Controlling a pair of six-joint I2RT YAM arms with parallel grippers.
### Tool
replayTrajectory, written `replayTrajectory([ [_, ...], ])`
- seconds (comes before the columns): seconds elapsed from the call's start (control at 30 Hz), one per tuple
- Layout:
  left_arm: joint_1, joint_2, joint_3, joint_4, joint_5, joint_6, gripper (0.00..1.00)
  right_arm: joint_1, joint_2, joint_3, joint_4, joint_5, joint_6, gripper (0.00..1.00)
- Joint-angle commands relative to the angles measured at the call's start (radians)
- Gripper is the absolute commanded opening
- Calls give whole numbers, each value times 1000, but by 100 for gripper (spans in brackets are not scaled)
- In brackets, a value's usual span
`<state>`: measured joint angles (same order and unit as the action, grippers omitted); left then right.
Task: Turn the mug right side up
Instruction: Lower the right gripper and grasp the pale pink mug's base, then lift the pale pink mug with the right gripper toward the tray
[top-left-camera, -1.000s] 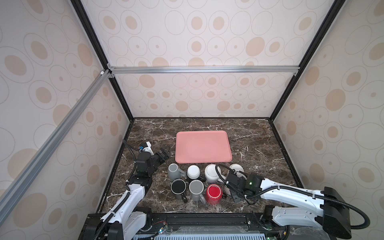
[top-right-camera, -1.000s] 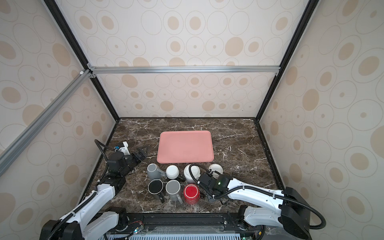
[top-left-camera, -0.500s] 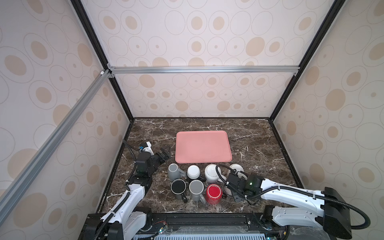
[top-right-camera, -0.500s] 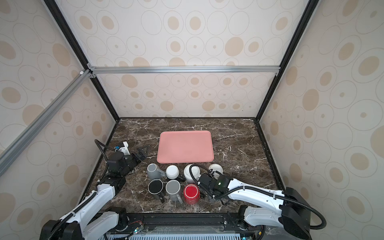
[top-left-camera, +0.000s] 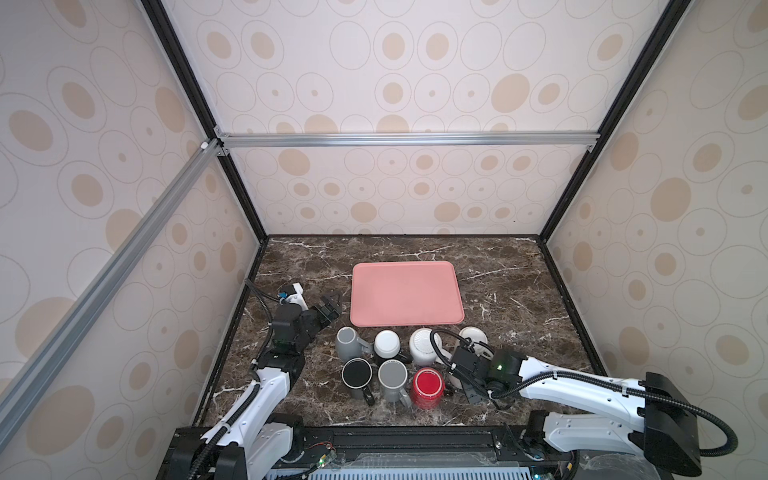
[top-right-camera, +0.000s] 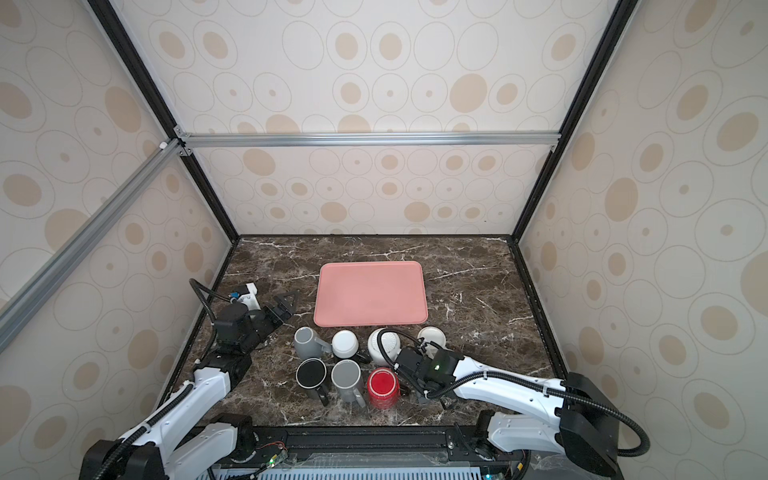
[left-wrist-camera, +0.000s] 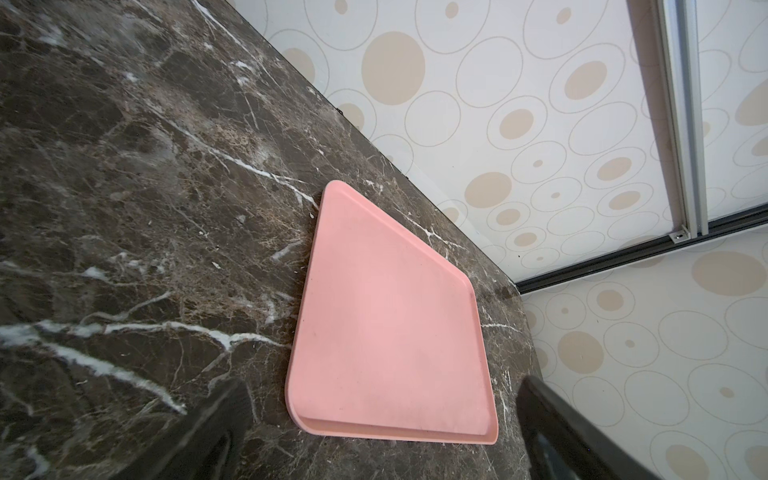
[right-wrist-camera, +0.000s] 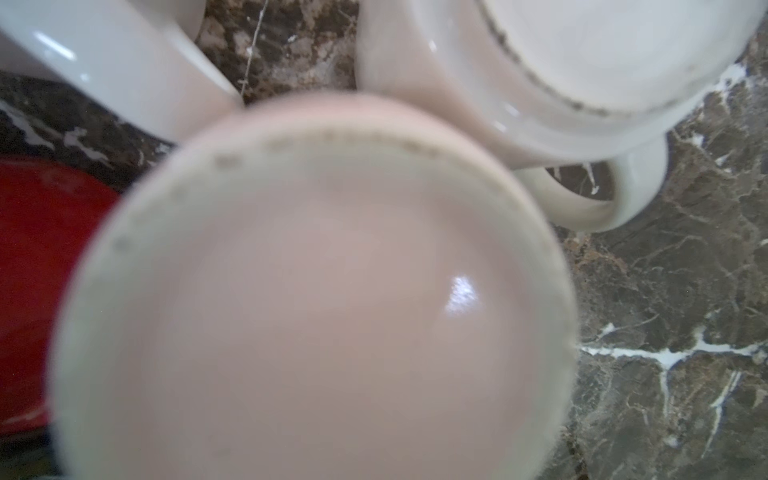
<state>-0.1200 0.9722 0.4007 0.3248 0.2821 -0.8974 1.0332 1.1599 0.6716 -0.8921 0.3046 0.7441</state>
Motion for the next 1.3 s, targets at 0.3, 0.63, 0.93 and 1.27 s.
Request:
replayTrajectory([
  [0.3,-4,-17,58,1,19,-24,99,8,-214,116,-167,83,41,0],
  [0.63,-5,-64,31,182,67,-114,99,-8,-240,331,8,149,-145,0],
  [0.93,-14,-77,31,299,168,-124,99,-264,-67,362,710,-317,-355,0],
  [1.27,-137,-80,-25,546,213,-122,84,-328,216,433,1308,-543,-133,0],
])
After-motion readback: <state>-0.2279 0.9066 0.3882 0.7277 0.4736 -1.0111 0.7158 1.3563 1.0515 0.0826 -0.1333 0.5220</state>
